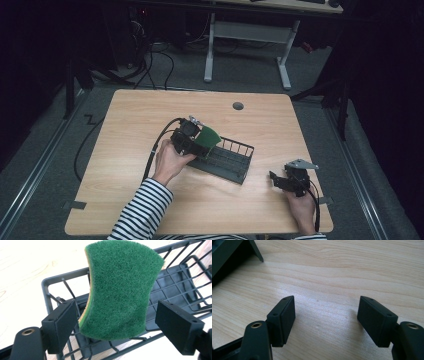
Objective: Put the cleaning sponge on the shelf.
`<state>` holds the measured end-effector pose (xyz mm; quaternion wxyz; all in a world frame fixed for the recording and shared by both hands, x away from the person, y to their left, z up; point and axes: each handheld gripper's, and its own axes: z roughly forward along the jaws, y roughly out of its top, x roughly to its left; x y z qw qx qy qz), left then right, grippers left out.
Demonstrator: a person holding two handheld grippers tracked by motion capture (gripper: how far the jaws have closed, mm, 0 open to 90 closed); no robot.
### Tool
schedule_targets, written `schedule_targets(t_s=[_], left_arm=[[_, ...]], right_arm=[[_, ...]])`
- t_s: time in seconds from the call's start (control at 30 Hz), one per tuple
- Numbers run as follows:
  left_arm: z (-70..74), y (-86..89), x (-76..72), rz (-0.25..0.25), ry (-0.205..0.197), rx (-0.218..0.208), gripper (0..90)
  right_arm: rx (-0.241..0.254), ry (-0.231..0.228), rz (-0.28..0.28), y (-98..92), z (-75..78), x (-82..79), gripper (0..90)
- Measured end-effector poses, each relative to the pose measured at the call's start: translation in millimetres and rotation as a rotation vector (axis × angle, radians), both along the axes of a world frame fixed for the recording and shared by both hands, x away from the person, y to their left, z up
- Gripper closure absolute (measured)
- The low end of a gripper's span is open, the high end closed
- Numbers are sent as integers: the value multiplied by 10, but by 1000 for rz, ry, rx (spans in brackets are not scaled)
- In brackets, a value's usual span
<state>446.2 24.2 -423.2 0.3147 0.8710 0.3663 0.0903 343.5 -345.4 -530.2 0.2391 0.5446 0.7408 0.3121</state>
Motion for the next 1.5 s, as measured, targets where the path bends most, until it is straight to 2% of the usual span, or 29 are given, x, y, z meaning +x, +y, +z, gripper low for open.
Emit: schedule_targets(t_s=[0.3, 0.5, 0.73, 0.93, 1.13, 1.5], left_arm=[[94, 179, -49, 14, -5, -40, 193], [117, 315, -90, 29, -6, -42, 198], [123, 514, -159, 55, -21, -72, 213], [124, 660, -217, 76, -32, -82, 228], [91, 860, -288, 113, -36, -83, 243], [-4, 1302, -437, 201, -42, -137, 274]], right_arm=[[-1, 0, 0, 0, 0, 0, 309], [-1, 0, 0, 0, 0, 0, 309], [-1, 0, 0, 1, 0, 0, 309], [0, 0, 0, 1, 0, 0, 309], [-1, 0, 0, 1, 0, 0, 309], [-1, 0, 1, 1, 0, 0, 309]])
